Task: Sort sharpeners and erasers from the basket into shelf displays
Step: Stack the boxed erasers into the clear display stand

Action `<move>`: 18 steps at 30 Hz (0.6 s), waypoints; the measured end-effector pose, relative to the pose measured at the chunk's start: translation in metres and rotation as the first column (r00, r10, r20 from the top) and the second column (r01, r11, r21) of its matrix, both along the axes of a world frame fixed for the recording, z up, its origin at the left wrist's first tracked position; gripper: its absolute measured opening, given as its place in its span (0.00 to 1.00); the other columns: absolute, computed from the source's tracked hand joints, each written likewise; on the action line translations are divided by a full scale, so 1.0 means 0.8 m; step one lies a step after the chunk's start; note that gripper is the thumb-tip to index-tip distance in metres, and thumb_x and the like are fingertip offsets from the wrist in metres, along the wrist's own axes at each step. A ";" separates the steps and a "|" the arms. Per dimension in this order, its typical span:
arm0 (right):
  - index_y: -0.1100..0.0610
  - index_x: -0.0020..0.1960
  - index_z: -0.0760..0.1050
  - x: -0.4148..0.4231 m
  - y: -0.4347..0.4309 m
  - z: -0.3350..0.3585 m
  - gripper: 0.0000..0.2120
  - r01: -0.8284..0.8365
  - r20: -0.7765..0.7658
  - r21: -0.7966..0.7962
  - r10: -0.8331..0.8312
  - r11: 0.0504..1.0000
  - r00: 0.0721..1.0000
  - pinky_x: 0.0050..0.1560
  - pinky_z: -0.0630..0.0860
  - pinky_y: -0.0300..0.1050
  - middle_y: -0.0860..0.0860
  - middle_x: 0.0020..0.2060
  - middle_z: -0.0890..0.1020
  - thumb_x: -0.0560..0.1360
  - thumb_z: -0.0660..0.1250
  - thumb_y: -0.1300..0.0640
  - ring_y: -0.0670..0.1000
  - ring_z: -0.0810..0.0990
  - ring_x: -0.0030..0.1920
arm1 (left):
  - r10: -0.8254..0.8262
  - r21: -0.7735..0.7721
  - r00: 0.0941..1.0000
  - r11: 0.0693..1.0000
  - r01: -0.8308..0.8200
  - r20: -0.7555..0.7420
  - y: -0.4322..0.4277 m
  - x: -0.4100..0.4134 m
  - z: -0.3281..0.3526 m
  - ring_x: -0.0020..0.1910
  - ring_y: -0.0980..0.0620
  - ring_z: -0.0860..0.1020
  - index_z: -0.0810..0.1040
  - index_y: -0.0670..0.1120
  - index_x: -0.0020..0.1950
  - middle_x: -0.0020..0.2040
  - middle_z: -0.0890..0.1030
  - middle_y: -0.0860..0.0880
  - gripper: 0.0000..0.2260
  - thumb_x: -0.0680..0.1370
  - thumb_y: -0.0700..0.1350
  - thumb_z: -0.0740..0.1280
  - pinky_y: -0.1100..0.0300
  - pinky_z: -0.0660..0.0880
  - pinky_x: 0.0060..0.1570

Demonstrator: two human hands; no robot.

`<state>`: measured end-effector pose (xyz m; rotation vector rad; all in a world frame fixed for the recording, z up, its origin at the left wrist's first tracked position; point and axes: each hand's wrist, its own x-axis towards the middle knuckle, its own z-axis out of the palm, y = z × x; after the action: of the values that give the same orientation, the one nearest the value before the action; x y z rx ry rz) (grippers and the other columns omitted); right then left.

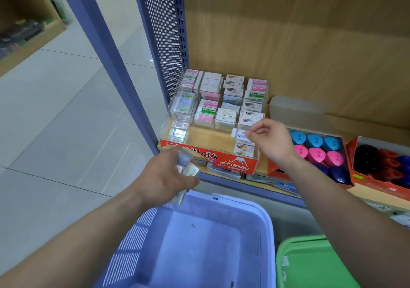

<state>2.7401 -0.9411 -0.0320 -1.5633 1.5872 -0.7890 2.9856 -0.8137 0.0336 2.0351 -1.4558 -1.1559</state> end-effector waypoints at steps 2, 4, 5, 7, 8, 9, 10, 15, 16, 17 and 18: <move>0.52 0.44 0.80 0.026 -0.002 0.001 0.04 -0.060 0.039 -0.013 0.061 0.998 0.997 0.38 0.77 0.39 0.47 0.40 0.83 0.75 0.75 0.57 0.46 0.82 0.40 | 0.025 -0.013 1.000 1.000 -0.025 0.003 -0.006 0.006 0.003 0.40 0.49 0.82 0.76 0.52 0.51 0.46 0.80 0.51 0.13 0.72 0.44 0.77 0.61 0.77 0.33; 0.51 0.42 0.80 0.060 -0.009 -0.002 0.05 -0.128 0.053 -0.020 0.129 0.992 0.990 0.38 0.77 0.42 0.46 0.38 0.83 0.75 0.75 0.57 0.46 0.80 0.36 | 0.057 -0.027 0.998 0.998 -0.057 0.006 -0.011 0.018 0.006 0.40 0.43 0.83 0.77 0.51 0.51 0.45 0.81 0.50 0.13 0.72 0.43 0.78 0.55 0.79 0.35; 0.51 0.41 0.79 0.079 -0.014 -0.005 0.06 -0.152 0.054 -0.027 0.153 0.988 0.987 0.39 0.77 0.43 0.46 0.38 0.83 0.74 0.75 0.57 0.45 0.80 0.35 | 0.076 -0.032 0.997 0.997 -0.076 0.007 -0.013 0.024 0.007 0.40 0.42 0.83 0.77 0.51 0.50 0.43 0.82 0.49 0.13 0.72 0.42 0.78 0.55 0.80 0.35; 0.50 0.41 0.79 0.119 -0.027 -0.012 0.06 -0.185 0.060 -0.046 0.188 0.982 0.980 0.41 0.79 0.43 0.46 0.38 0.83 0.74 0.75 0.57 0.44 0.80 0.36 | 0.114 -0.042 0.993 0.993 -0.114 0.008 -0.014 0.039 0.010 0.34 0.46 0.82 0.77 0.50 0.48 0.39 0.83 0.50 0.12 0.71 0.41 0.78 0.60 0.77 0.31; 0.50 0.42 0.80 0.138 -0.033 -0.015 0.05 -0.196 0.060 -0.055 0.199 0.979 0.978 0.43 0.79 0.43 0.45 0.39 0.83 0.74 0.75 0.57 0.44 0.81 0.38 | 0.131 -0.044 0.991 0.991 -0.130 0.003 -0.014 0.045 0.011 0.31 0.50 0.81 0.78 0.50 0.47 0.36 0.83 0.51 0.11 0.71 0.40 0.77 0.63 0.76 0.29; 0.50 0.44 0.81 0.157 -0.039 -0.020 0.04 -0.214 0.047 -0.067 0.217 0.975 0.975 0.45 0.78 0.42 0.44 0.40 0.83 0.75 0.74 0.58 0.43 0.81 0.41 | 0.148 -0.048 0.989 0.988 -0.148 -0.009 -0.015 0.051 0.013 0.28 0.53 0.79 0.78 0.49 0.46 0.33 0.82 0.52 0.11 0.71 0.40 0.77 0.66 0.75 0.27; 0.49 0.46 0.82 0.173 -0.044 -0.026 0.03 -0.246 0.013 -0.078 0.248 0.966 0.969 0.48 0.78 0.42 0.43 0.41 0.83 0.75 0.73 0.57 0.43 0.81 0.43 | 0.167 -0.052 0.986 0.984 -0.168 -0.027 -0.015 0.056 0.015 0.27 0.54 0.78 0.78 0.49 0.46 0.31 0.82 0.52 0.10 0.71 0.39 0.77 0.66 0.74 0.26; 0.47 0.49 0.83 0.217 -0.052 -0.047 0.05 -0.418 -0.297 -0.019 0.395 0.908 0.870 0.51 0.80 0.47 0.41 0.45 0.84 0.77 0.69 0.53 0.46 0.82 0.48 | 0.233 -0.044 0.967 0.970 -0.238 -0.106 -0.015 0.077 0.018 0.25 0.56 0.77 0.79 0.47 0.46 0.27 0.80 0.53 0.10 0.72 0.36 0.77 0.65 0.74 0.25; 0.47 0.49 0.83 0.220 -0.053 -0.048 0.05 -0.445 -0.353 -0.011 0.413 0.895 0.839 0.50 0.80 0.47 0.42 0.46 0.85 0.77 0.68 0.53 0.47 0.82 0.48 | 0.237 -0.036 0.965 0.969 -0.243 -0.110 -0.014 0.080 0.018 0.25 0.57 0.78 0.79 0.47 0.46 0.28 0.81 0.53 0.10 0.72 0.37 0.77 0.65 0.74 0.25; 0.48 0.49 0.84 0.222 -0.053 -0.049 0.06 -0.475 -0.413 -0.001 0.432 0.880 0.802 0.49 0.80 0.47 0.42 0.46 0.85 0.77 0.68 0.53 0.47 0.82 0.48 | 0.241 -0.031 0.964 0.969 -0.246 -0.111 -0.013 0.083 0.017 0.26 0.57 0.78 0.79 0.47 0.47 0.30 0.81 0.52 0.10 0.72 0.37 0.77 0.65 0.75 0.26; 0.48 0.49 0.84 0.222 -0.054 -0.048 0.07 -0.505 -0.465 0.016 0.454 0.863 0.760 0.48 0.80 0.47 0.43 0.46 0.85 0.77 0.67 0.53 0.48 0.82 0.48 | 0.247 -0.024 0.962 0.968 -0.251 -0.114 -0.012 0.085 0.017 0.27 0.57 0.79 0.79 0.47 0.48 0.32 0.82 0.51 0.11 0.71 0.38 0.78 0.65 0.76 0.27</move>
<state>2.9180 -0.9841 -0.0706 -2.2395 1.3486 -0.2272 3.0536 -0.8237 0.0476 2.0242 -1.1225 -1.1068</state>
